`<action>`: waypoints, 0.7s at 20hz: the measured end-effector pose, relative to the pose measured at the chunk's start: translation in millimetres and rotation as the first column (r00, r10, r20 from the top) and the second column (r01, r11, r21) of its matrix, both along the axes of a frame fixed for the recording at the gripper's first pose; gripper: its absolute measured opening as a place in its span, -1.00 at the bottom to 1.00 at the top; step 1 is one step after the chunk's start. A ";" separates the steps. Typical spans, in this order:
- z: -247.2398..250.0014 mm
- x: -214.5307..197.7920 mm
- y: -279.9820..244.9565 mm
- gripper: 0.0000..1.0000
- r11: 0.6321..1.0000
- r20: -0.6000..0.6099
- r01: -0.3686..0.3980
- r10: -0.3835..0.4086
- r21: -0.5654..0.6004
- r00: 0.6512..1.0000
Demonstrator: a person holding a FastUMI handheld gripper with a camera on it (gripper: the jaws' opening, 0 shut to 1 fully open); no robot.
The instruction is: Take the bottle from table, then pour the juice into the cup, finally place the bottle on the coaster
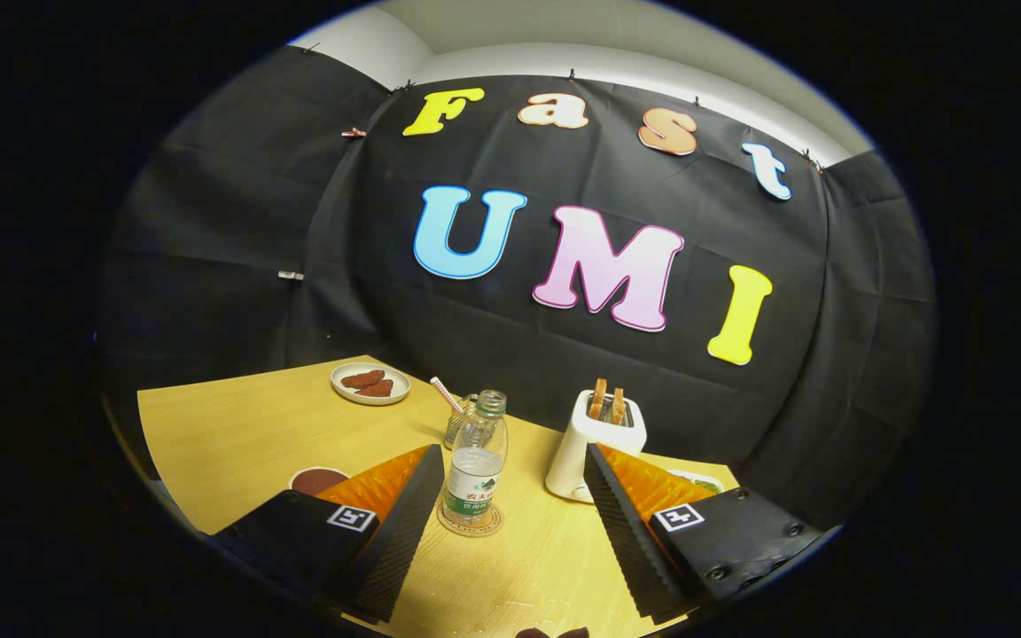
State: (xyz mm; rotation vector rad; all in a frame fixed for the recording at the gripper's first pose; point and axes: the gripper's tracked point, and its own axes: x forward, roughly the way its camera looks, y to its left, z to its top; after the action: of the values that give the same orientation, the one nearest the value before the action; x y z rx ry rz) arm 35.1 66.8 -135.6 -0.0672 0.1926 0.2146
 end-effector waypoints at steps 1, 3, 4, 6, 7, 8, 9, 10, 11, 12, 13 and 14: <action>8.6 -4.7 -3.1 0.95 1.000 0.004 0.011 -0.011 -0.007 1.000; 22.1 -14.1 -7.3 0.95 0.999 0.007 0.028 -0.027 -0.017 1.000; 29.4 -19.7 -9.6 0.94 0.999 0.006 0.037 -0.037 -0.013 0.999; 40.5 -32.1 -9.6 0.95 0.999 -0.005 0.052 -0.052 0.007 0.999; 45.2 -38.2 -10.6 0.95 0.998 -0.009 0.064 -0.064 0.008 0.998; 50.5 -43.6 -13.9 0.95 0.997 -0.006 0.077 -0.077 0.004 0.997; 55.8 -48.5 -17.5 0.95 0.996 0.001 0.092 -0.092 -0.004 0.996; 59.2 -52.6 -20.0 0.95 0.995 0.004 0.103 -0.103 -0.011 0.995; 62.2 -56.1 -22.1 0.94 0.994 0.006 0.112 -0.112 -0.017 0.994; 63.9 -58.4 -24.2 0.95 0.993 0.009 0.120 -0.120 -0.024 0.993; 68.0 -60.3 -26.9 0.95 0.991 0.013 0.127 -0.127 -0.030 0.992; 71.4 -62.1 -29.2 0.95 0.990 0.018 0.135 -0.134 -0.035 0.991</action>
State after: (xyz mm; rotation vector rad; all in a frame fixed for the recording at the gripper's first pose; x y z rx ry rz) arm -27.0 37.6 -64.3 -0.0914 0.1850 0.0760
